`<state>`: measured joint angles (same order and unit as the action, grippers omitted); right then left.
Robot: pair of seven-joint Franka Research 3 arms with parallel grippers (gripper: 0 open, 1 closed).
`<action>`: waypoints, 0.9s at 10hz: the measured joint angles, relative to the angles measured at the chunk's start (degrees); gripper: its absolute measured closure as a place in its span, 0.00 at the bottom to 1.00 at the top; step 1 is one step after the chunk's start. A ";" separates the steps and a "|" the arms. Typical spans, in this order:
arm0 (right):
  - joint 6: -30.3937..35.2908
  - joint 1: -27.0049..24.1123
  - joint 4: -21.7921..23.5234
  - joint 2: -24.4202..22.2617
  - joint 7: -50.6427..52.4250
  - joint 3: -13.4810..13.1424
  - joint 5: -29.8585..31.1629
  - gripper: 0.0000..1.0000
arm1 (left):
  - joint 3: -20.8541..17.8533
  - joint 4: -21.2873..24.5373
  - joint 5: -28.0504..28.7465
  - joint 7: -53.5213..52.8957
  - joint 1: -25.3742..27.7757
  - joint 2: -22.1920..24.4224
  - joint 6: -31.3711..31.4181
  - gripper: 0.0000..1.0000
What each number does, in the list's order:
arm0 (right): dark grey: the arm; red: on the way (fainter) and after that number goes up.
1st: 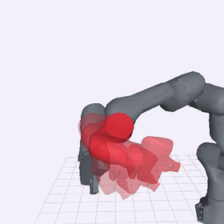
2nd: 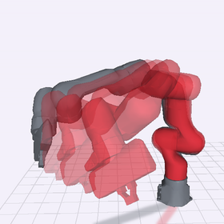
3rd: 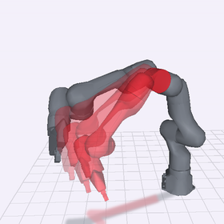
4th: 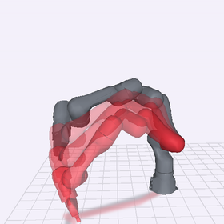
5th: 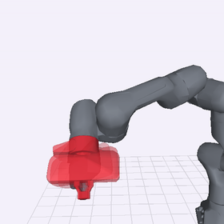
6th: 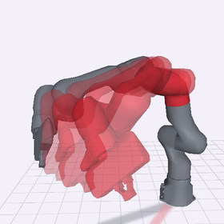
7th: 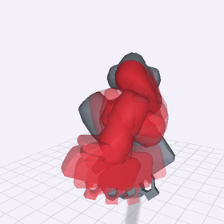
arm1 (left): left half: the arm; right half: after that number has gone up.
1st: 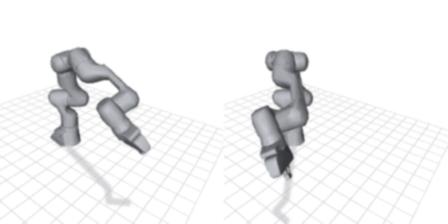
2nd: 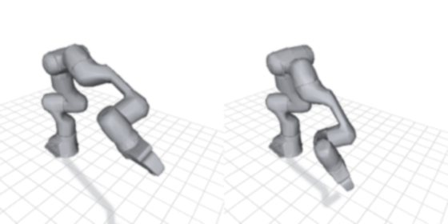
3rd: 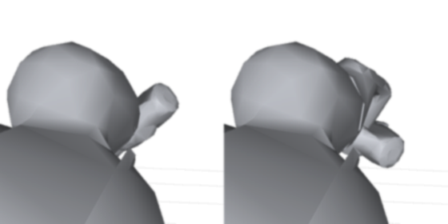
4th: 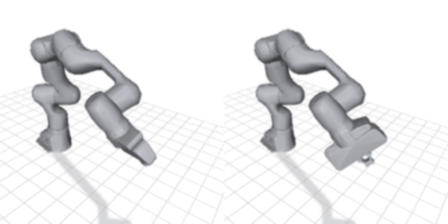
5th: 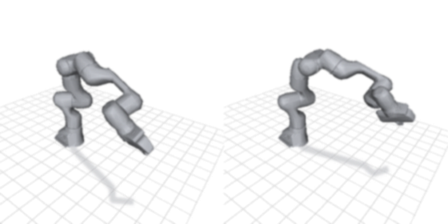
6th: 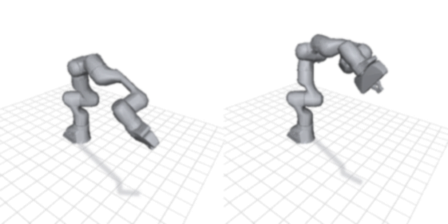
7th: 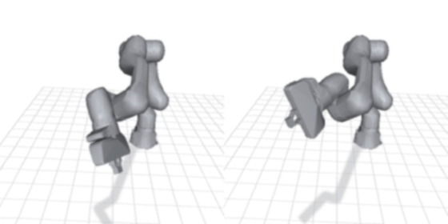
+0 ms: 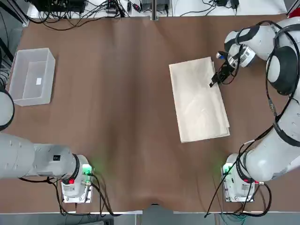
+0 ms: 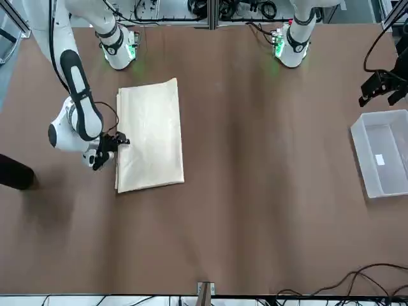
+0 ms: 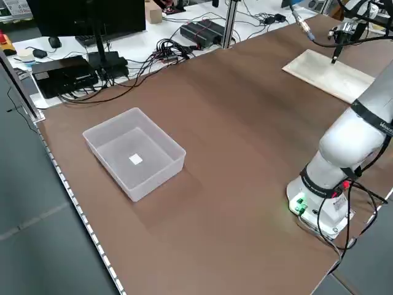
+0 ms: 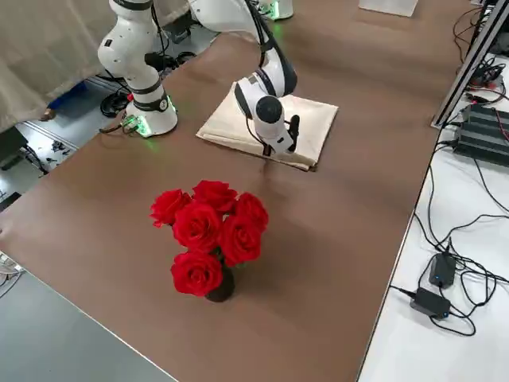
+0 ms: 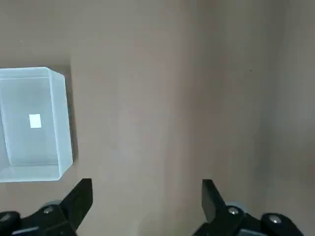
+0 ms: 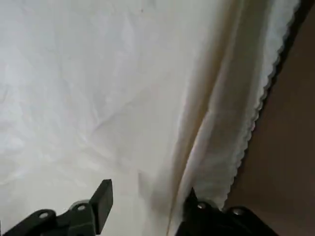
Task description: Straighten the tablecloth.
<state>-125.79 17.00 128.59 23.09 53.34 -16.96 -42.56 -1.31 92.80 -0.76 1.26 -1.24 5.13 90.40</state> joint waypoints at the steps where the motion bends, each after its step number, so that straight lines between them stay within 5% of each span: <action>1: 0.55 0.00 -0.19 0.00 -0.03 0.00 -0.01 0.37 | 0.00 0.00 0.00 0.00 0.00 0.00 0.00 0.02; 5: 0.80 0.00 -0.45 0.00 -0.10 0.00 -0.01 0.50 | 0.00 0.00 0.01 0.00 0.00 0.00 0.00 0.02; 7: 0.80 0.00 -0.59 0.00 -0.11 0.00 -0.01 0.65 | 0.00 0.00 0.01 0.00 0.00 0.00 0.00 0.02; 8: 0.80 0.00 -0.69 0.00 -0.12 0.00 -0.02 0.81 | 0.00 0.00 0.01 0.00 0.00 0.00 0.00 0.02; 9: 0.81 0.00 -0.83 0.00 -0.13 0.00 -0.02 0.83 | 0.00 0.00 0.01 0.00 0.00 0.00 0.00 0.02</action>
<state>-124.98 17.01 127.75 23.09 53.22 -16.96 -42.58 -1.31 92.79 -0.75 1.26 -1.24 5.12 90.40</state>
